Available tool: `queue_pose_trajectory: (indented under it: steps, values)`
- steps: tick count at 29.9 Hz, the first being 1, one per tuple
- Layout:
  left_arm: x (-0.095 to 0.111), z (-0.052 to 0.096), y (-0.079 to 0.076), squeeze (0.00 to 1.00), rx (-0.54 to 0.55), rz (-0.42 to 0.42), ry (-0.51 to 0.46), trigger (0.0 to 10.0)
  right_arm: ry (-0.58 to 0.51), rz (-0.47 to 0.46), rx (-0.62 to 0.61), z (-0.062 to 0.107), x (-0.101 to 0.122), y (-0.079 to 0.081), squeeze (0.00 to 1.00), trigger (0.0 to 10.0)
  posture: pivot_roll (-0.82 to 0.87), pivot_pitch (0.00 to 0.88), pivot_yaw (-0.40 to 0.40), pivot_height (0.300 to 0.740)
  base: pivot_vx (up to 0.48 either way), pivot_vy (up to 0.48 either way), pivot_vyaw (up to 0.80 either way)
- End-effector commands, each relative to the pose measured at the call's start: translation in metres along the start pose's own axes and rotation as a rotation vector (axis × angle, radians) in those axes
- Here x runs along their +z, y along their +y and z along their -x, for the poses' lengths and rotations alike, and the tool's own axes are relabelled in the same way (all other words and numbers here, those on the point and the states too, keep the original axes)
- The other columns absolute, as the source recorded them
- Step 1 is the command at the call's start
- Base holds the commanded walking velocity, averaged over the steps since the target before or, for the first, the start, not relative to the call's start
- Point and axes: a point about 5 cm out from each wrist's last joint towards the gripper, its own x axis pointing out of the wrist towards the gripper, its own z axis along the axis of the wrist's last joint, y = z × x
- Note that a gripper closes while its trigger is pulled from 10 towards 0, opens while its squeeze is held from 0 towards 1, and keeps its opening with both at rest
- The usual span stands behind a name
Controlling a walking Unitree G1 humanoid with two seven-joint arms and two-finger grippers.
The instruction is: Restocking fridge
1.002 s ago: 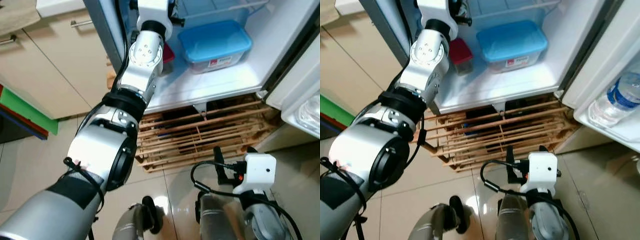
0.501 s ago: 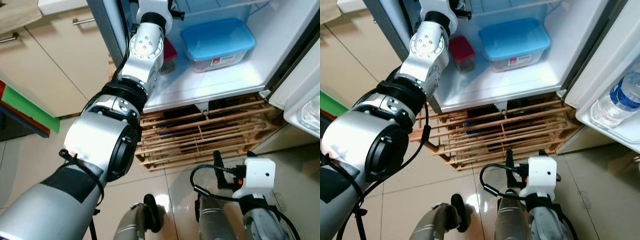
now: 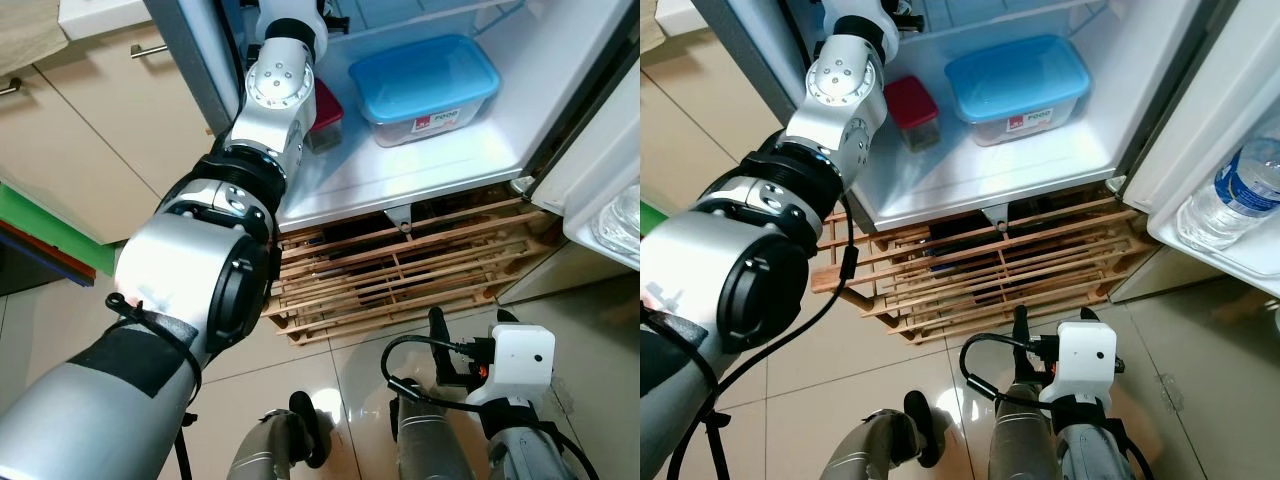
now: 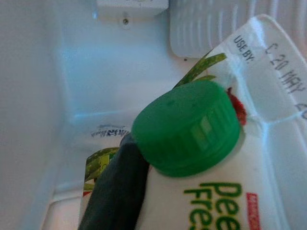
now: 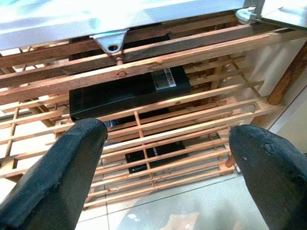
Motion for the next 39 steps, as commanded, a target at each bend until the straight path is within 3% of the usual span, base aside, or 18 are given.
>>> queue_pose_trajectory:
  steps: [1, 4, 8, 10, 12, 13, 20, 24, 28, 30, 37, 38, 39]
  values:
    - [-0.003, -0.003, 0.017, 1.00, 0.071, 0.057, 0.053, 10.0, -0.004, -0.002, -0.006, 0.003, 0.003, 0.000, 0.00, 10.0, -0.46, 0.292, 0.179, 0.740, 0.000, 0.000, 0.00]
    - [0.000, -0.006, 0.019, 1.00, 0.113, 0.226, 0.100, 10.0, -0.005, 0.002, -0.003, 0.003, 0.003, 0.001, 0.00, 10.0, -0.46, 0.289, 0.178, 0.740, 0.000, 0.000, 0.00]
    - [0.000, -0.006, 0.018, 1.00, 0.115, 0.287, 0.119, 10.0, -0.007, 0.004, -0.001, 0.003, 0.003, 0.000, 0.00, 10.0, -0.46, 0.291, 0.177, 0.740, 0.000, 0.000, 0.00]
    - [0.003, -0.007, 0.018, 1.00, 0.113, 0.289, 0.112, 10.0, -0.006, 0.004, -0.001, 0.003, 0.003, 0.000, 0.00, 10.0, -0.46, 0.292, 0.177, 0.740, 0.000, 0.000, 0.00]
    - [0.024, -0.013, 0.010, 1.00, 0.076, 0.188, 0.024, 10.0, -0.005, 0.004, -0.002, 0.004, 0.003, 0.000, 0.00, 10.0, -0.46, 0.295, 0.177, 0.740, 0.000, 0.000, 0.00]
    - [0.029, -0.014, 0.007, 1.00, 0.065, 0.177, 0.002, 10.0, -0.004, 0.004, -0.003, 0.004, 0.003, 0.000, 0.00, 10.0, -0.46, 0.295, 0.177, 0.740, 0.000, 0.000, 0.00]
    - [0.058, -0.019, -0.001, 1.00, 0.064, 0.178, -0.108, 10.0, -0.004, 0.004, 0.004, 0.002, 0.003, 0.001, 0.00, 10.0, -0.45, 0.295, 0.173, 0.740, 0.000, 0.000, 0.00]
    - [0.090, -0.020, 0.001, 1.00, 0.079, 0.114, -0.288, 10.0, -0.009, 0.005, 0.006, 0.000, 0.004, 0.002, 0.00, 10.0, -0.44, 0.287, 0.176, 0.740, 0.000, 0.000, 0.00]
    - [0.111, -0.019, -0.003, 1.00, 0.069, 0.056, -0.400, 10.0, -0.010, 0.004, 0.006, -0.002, 0.004, 0.002, 0.00, 10.0, -0.43, 0.283, 0.175, 0.740, 0.000, 0.000, 0.00]
    - [0.114, -0.020, -0.006, 1.00, 0.042, 0.071, -0.391, 10.0, -0.012, 0.003, 0.008, -0.003, 0.004, 0.002, 0.00, 10.0, -0.43, 0.280, 0.174, 0.740, 0.000, 0.000, 0.00]
    - [0.093, -0.021, -0.008, 1.00, -0.012, 0.141, -0.266, 10.0, -0.019, 0.002, 0.018, -0.007, 0.005, 0.003, 0.00, 10.0, -0.41, 0.272, 0.176, 0.740, 0.000, 0.000, 0.00]
    - [0.089, -0.020, -0.013, 0.00, -0.044, 0.155, -0.249, 10.0, -0.019, 0.001, 0.018, -0.007, 0.004, 0.004, 0.00, 10.0, -0.41, 0.272, 0.177, 0.740, 0.000, 0.000, 0.00]
    - [0.086, -0.020, -0.016, 0.00, -0.067, 0.164, -0.239, 10.0, -0.018, 0.001, 0.018, -0.007, 0.004, 0.004, 0.00, 10.0, -0.41, 0.271, 0.177, 0.740, 0.000, 0.000, 0.00]
